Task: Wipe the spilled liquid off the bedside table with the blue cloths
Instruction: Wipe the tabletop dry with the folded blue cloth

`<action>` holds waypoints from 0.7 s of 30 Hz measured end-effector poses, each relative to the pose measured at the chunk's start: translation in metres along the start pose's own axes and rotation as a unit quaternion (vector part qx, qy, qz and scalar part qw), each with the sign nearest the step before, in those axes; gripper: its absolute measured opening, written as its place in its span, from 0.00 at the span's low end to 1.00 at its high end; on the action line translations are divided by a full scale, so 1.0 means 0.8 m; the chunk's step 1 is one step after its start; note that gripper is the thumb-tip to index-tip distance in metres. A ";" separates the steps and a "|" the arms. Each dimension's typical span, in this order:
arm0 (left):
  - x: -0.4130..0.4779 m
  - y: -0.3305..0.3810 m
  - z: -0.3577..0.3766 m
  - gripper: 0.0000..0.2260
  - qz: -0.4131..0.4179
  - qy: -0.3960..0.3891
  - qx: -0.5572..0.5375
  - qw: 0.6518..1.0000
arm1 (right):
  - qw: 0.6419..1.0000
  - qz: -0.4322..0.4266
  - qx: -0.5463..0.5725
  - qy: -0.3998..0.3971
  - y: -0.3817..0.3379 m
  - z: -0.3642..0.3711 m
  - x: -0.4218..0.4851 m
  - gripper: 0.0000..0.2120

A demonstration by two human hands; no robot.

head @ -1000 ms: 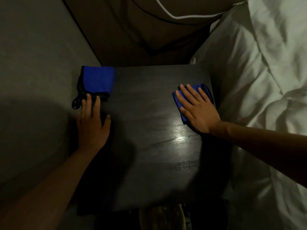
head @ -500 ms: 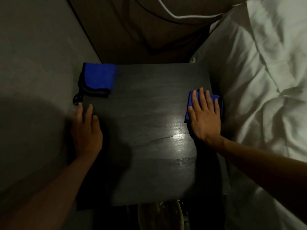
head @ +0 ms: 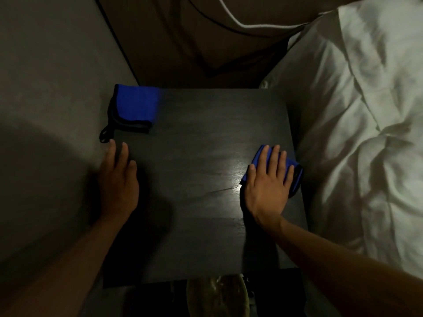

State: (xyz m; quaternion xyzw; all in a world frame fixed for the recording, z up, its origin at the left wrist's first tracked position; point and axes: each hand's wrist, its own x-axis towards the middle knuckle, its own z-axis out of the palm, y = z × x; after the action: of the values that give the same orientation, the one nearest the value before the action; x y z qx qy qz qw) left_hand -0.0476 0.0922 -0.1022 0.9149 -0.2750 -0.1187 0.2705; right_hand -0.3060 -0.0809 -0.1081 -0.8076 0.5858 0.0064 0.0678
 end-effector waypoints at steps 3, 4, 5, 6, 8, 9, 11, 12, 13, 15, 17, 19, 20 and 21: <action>0.000 -0.004 0.002 0.23 0.004 -0.005 0.051 0.999 | 0.999 0.038 0.006 0.003 -0.022 0.003 -0.012 0.30; 0.000 -0.005 0.002 0.24 0.008 -0.006 0.059 0.998 | 0.999 0.048 0.008 -0.002 -0.031 0.003 -0.016 0.29; 0.000 -0.005 0.001 0.24 0.010 -0.007 0.061 0.998 | 0.998 0.054 0.009 -0.006 -0.039 0.005 -0.019 0.29; 0.000 -0.004 0.000 0.24 0.006 -0.012 0.058 0.998 | 0.998 0.056 0.008 -0.008 -0.046 0.006 -0.022 0.30; 0.001 -0.005 -0.001 0.24 0.010 -0.014 0.060 0.998 | 0.999 0.052 0.009 -0.006 -0.057 0.008 -0.027 0.30; 0.001 -0.006 -0.001 0.25 0.019 -0.011 0.070 0.997 | 0.999 0.045 0.012 0.000 -0.060 0.010 -0.029 0.29; 0.001 -0.006 -0.001 0.26 0.037 -0.008 0.087 0.995 | 1.000 0.020 0.009 0.008 -0.066 0.012 -0.033 0.29; 0.001 -0.006 -0.002 0.26 0.041 -0.011 0.090 0.995 | 1.000 0.005 0.006 0.007 -0.070 0.013 -0.035 0.29; 0.001 -0.007 -0.002 0.26 0.040 -0.014 0.091 0.995 | 1.000 -0.010 0.005 0.003 -0.074 0.014 -0.037 0.29; 0.002 -0.008 -0.003 0.26 0.031 -0.022 0.087 0.995 | 0.999 -0.033 0.013 -0.010 -0.083 0.014 -0.041 0.29; 0.002 -0.007 -0.004 0.26 0.025 -0.027 0.079 0.996 | 0.998 -0.051 0.028 -0.016 -0.096 0.013 -0.045 0.30; 0.002 -0.004 -0.005 0.27 0.021 -0.032 0.068 0.997 | 0.996 -0.074 0.037 -0.021 -0.110 0.012 -0.051 0.30; 0.002 -0.003 -0.005 0.27 0.018 -0.034 0.066 0.997 | 0.995 -0.089 0.039 -0.025 -0.118 0.013 -0.054 0.30; 0.002 -0.002 -0.004 0.28 0.016 -0.033 0.066 0.997 | 0.993 -0.103 0.041 -0.029 -0.127 0.014 -0.056 0.30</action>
State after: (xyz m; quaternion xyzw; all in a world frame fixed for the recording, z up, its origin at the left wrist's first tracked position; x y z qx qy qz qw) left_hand -0.0443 0.0942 -0.1004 0.9218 -0.3058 -0.1263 0.2019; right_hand -0.2231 -0.0060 -0.1046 -0.8598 0.4969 -0.0014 0.1176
